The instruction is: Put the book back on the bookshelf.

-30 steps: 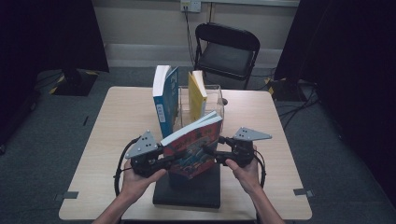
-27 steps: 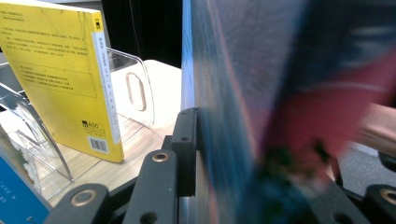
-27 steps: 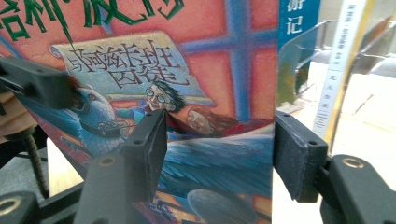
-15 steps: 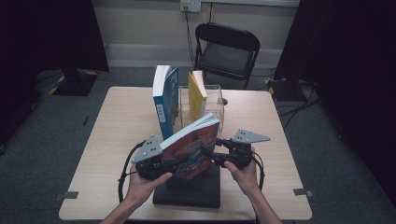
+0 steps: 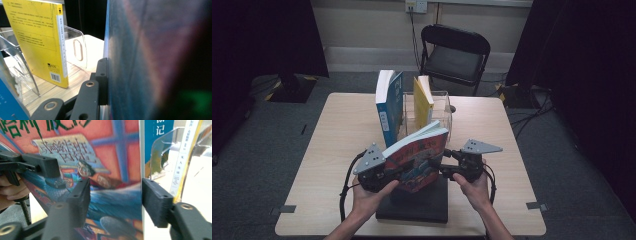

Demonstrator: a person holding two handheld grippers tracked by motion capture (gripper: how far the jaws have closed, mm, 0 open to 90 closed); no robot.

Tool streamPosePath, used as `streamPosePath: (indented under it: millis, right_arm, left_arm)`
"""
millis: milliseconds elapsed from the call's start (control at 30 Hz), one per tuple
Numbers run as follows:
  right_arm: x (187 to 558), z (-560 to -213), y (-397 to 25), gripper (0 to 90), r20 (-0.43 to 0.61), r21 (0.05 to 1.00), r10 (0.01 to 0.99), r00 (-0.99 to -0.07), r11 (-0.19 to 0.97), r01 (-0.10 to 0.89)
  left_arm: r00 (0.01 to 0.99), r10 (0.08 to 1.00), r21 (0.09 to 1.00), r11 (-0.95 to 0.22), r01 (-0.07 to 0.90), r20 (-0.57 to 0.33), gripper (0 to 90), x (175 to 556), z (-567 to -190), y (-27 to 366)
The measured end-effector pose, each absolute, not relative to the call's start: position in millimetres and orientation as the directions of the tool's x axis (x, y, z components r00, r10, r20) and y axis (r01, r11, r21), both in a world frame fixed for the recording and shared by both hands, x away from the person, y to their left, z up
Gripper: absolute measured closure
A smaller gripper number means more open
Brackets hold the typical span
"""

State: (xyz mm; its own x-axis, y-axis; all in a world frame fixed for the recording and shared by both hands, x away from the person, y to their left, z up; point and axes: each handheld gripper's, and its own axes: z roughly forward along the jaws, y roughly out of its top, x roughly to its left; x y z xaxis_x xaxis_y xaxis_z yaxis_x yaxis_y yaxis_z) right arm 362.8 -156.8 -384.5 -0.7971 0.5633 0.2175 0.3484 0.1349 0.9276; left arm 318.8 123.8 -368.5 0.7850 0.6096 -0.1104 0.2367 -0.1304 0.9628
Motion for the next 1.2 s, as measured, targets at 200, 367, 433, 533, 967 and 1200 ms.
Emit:
streamPosePath:
  millis: [200,367,433,533,967,1200]
  right_arm:
    - [354.9,-401.6,-181.5,30.5,0.227,0.903,0.628,-0.745,0.150,0.402]
    - [349.8,-419.0,-212.2,25.0,0.221,0.876,0.703,-0.676,0.161,0.454]
    - [348.6,-426.1,-224.8,23.4,0.219,0.861,0.734,-0.643,0.164,0.481]
    - [346.7,-435.5,-240.2,21.8,0.206,0.842,0.771,-0.602,0.174,0.511]
    - [357.5,-483.1,-275.2,18.6,0.124,0.719,0.871,-0.476,0.252,0.648]
    - [361.3,-492.4,-266.0,16.6,0.035,0.695,0.871,-0.490,0.331,0.638]
  left_arm:
    - [0.773,0.618,0.959,-0.106,0.263,-0.143,74.4,323.4,-369.1,130.5]
    - [0.749,0.636,0.952,-0.073,0.297,-0.185,74.5,327.0,-370.0,137.7]
    - [0.741,0.642,0.950,-0.060,0.306,-0.198,74.5,328.7,-370.8,141.7]
    - [0.729,0.649,0.944,-0.049,0.325,-0.217,74.5,329.5,-371.4,147.1]
    - [0.711,0.663,0.937,-0.040,0.347,-0.235,74.6,330.1,-370.6,154.1]
    - [0.686,0.690,0.934,-0.039,0.354,-0.231,74.6,337.3,-364.1,149.8]
